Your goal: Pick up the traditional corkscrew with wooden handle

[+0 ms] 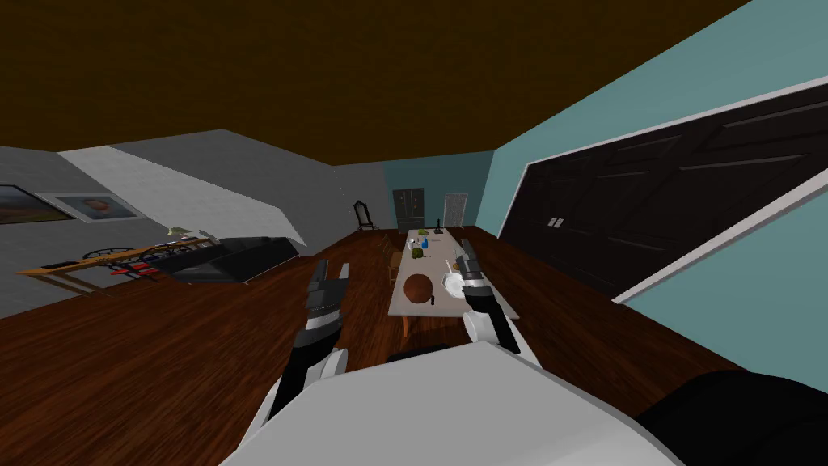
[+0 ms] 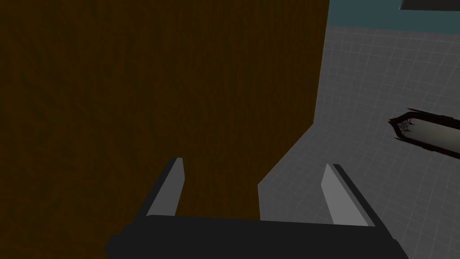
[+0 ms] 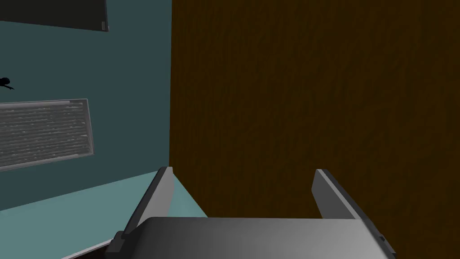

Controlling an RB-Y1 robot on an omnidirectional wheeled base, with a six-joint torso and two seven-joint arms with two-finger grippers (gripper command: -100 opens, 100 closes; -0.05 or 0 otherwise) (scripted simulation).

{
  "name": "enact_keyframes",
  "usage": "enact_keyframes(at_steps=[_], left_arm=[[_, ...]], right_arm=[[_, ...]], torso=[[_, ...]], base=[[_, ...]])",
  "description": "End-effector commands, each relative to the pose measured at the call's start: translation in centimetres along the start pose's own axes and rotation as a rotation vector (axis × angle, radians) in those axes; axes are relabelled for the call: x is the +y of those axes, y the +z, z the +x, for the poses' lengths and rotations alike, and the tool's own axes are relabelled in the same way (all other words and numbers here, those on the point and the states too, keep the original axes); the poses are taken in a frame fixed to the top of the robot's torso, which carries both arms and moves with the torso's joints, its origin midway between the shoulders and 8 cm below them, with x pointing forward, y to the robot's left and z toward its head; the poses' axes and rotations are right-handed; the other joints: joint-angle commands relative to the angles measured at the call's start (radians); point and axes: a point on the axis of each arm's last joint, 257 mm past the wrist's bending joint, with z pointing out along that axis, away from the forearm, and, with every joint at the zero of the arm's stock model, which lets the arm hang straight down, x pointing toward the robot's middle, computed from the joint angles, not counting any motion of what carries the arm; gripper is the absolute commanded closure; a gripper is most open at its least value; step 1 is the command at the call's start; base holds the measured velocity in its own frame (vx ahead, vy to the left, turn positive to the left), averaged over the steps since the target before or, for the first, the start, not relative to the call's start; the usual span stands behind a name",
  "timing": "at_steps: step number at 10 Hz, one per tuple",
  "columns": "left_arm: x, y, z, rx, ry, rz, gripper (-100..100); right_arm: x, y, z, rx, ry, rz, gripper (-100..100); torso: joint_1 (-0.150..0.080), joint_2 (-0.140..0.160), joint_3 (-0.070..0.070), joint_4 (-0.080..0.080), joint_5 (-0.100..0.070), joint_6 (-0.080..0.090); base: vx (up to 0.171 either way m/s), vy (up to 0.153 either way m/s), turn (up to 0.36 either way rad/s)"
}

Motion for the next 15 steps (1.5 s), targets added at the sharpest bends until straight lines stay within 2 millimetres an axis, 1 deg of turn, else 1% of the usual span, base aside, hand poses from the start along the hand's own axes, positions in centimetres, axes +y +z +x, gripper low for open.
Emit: enact_keyframes(at_steps=[1, 3, 5, 7, 9, 10, 12, 13, 15], left_arm=[[0.0, 0.0, 0.0, 0.000, 0.000, 0.000, 0], [0.0, 0.0, 0.0, 0.000, 0.000, 0.000, 0], [0.0, 0.0, 0.0, 0.000, 0.000, 0.000, 0], [0.0, 0.0, 0.0, 0.000, 0.000, 0.000, 0], [0.0, 0.0, 0.0, 0.000, 0.000, 0.000, 0], [0.0, 0.0, 0.0, 0.000, 0.000, 0.000, 0], [0.0, 0.0, 0.0, 0.000, 0.000, 0.000, 0], [0.0, 0.0, 0.0, 0.000, 0.000, 0.000, 0], [0.0, 0.0, 0.0, 0.000, 0.000, 0.000, 0]], right_arm=[[-1.4, -0.6, 0.4, 0.038, -0.006, 0.037, -100], [-3.6, -1.6, 0.7, 0.072, -0.006, 0.094, -100], [-6.5, -3.1, 0.9, 0.104, -0.001, 0.175, -100], [-9.9, -5.2, 1.0, 0.132, 0.006, 0.273, -100], [-13.4, -7.8, 1.0, 0.157, 0.011, 0.380, -100], [-13.7, -8.1, 0.9, 0.158, 0.010, 0.387, -100], [-17.4, -11.4, 0.7, 0.181, 0.012, 0.505, -100], [-17.7, -11.6, 0.7, 0.181, 0.011, 0.512, -100], [-21.5, -15.9, 0.1, 0.201, 0.004, 0.646, -100]], torso=[[0.000, 0.000, 0.000, 0.000, 0.000, 0.000], [0.004, 0.007, 0.004, 0.001, 0.001, 0.000], [0.005, 0.010, 0.006, 0.002, 0.001, 0.000], [0.007, 0.010, 0.006, 0.002, 0.002, 0.000], [0.008, 0.010, 0.006, 0.002, 0.002, 0.000], [0.008, 0.011, 0.006, 0.002, 0.002, 0.000], [0.004, 0.008, 0.004, 0.002, 0.001, 0.000], [0.005, 0.007, 0.004, 0.002, 0.001, 0.000], [0.004, 0.006, 0.003, 0.001, 0.001, 0.000]], base=[[-0.065, 0.038, 0.099], [-0.134, 0.076, 0.141], [-0.144, 0.097, 0.150], [-0.136, 0.116, 0.203], [-0.144, 0.135, 0.250], [-0.101, 0.081, 0.053], [-0.088, 0.087, 0.241], [-0.073, 0.082, 0.086], [-0.067, 0.111, 0.248]])
